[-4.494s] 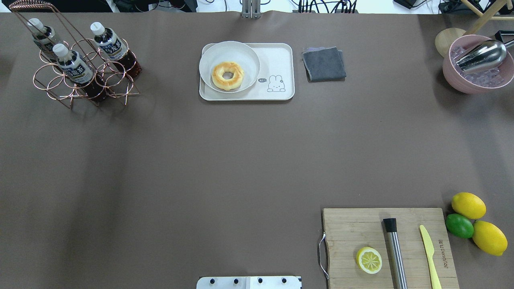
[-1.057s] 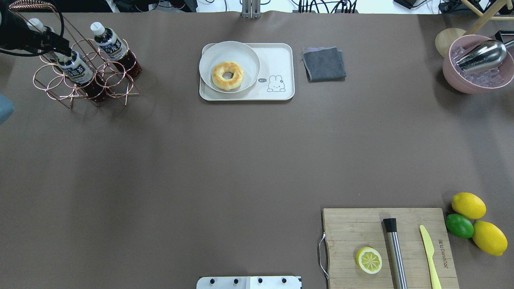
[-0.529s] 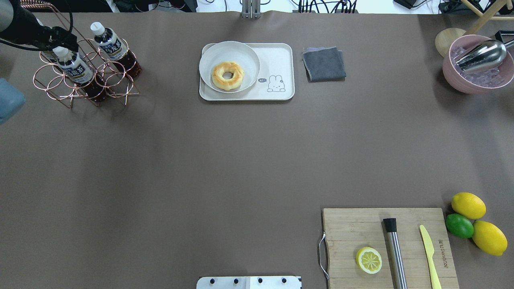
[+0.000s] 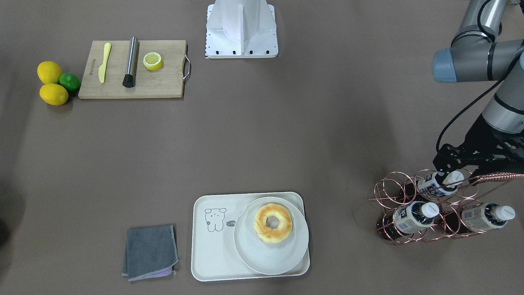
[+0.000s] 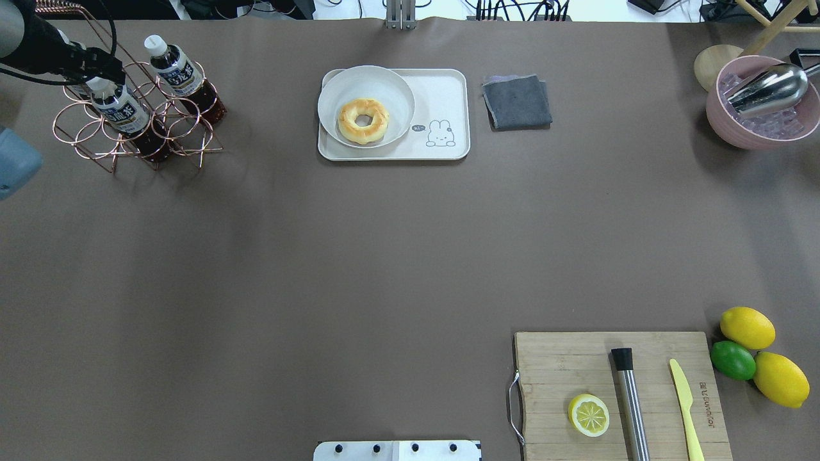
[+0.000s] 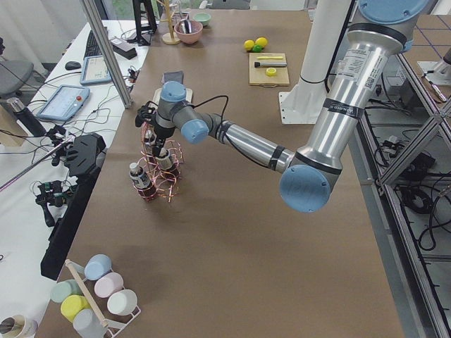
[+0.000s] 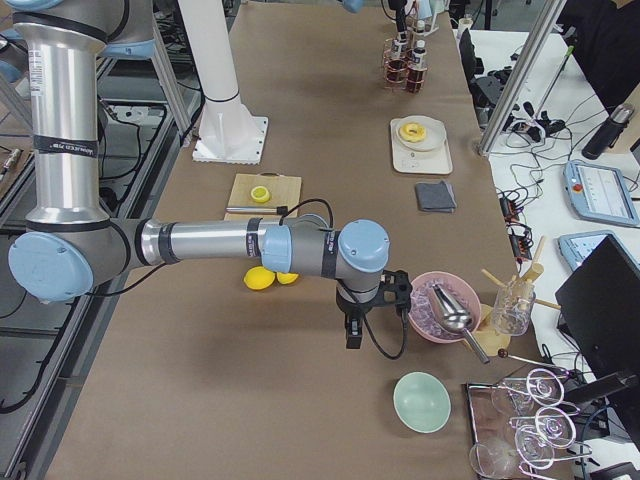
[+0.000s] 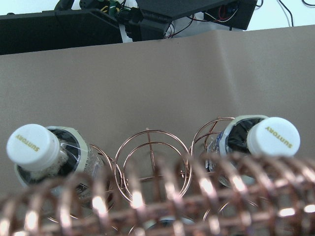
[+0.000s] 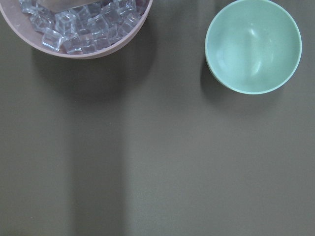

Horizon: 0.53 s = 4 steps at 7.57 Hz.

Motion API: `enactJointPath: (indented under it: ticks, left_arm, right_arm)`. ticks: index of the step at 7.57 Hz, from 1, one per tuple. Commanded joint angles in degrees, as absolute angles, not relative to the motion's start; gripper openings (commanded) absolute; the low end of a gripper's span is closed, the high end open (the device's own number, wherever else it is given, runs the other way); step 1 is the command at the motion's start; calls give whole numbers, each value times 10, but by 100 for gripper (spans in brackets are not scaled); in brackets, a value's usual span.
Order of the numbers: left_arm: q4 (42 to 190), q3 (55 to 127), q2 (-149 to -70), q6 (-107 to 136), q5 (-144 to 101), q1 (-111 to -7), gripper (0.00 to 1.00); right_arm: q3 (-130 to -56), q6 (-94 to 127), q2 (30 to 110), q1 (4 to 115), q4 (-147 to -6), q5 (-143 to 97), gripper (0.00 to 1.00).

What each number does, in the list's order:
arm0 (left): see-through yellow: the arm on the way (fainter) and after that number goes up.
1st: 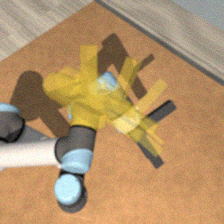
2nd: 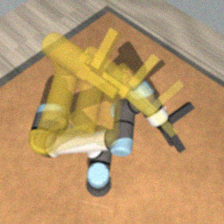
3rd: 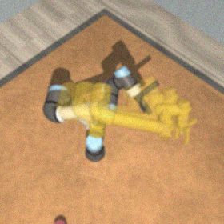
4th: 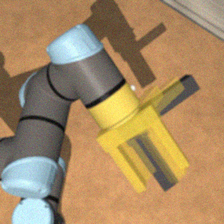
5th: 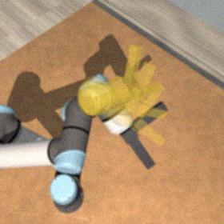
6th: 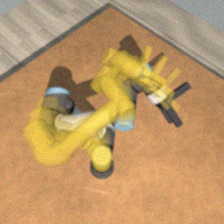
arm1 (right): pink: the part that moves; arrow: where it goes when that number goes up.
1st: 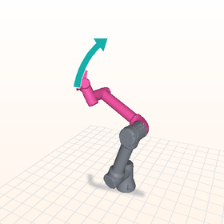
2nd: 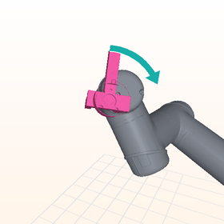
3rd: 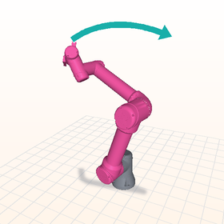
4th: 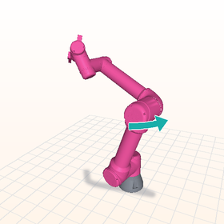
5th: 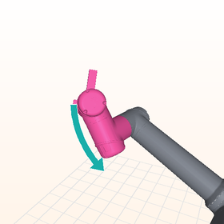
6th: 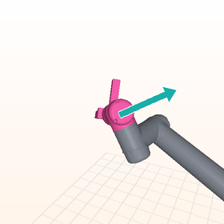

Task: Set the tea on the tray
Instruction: 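Reach the left gripper down to a tea bottle in the copper rack and grasp it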

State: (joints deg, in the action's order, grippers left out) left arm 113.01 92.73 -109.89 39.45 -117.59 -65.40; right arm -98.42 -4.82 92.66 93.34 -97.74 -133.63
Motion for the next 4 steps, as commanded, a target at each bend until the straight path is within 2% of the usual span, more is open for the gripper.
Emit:
enactJointPath:
  ticks: [1,3,4]
  left_arm:
    - [1129,947,-1082,395,-1179,-656,78]
    - [1129,948,-1077,394,-1173,-656,78]
    - [1129,950,-1077,395,-1174,-656,74]
  right_arm:
    - [-983,-48,929,933,-977,-1337,100]
    - [-983,-48,928,933,-977,-1337,100]
    - [-984,-48,928,933,-977,-1337,100]
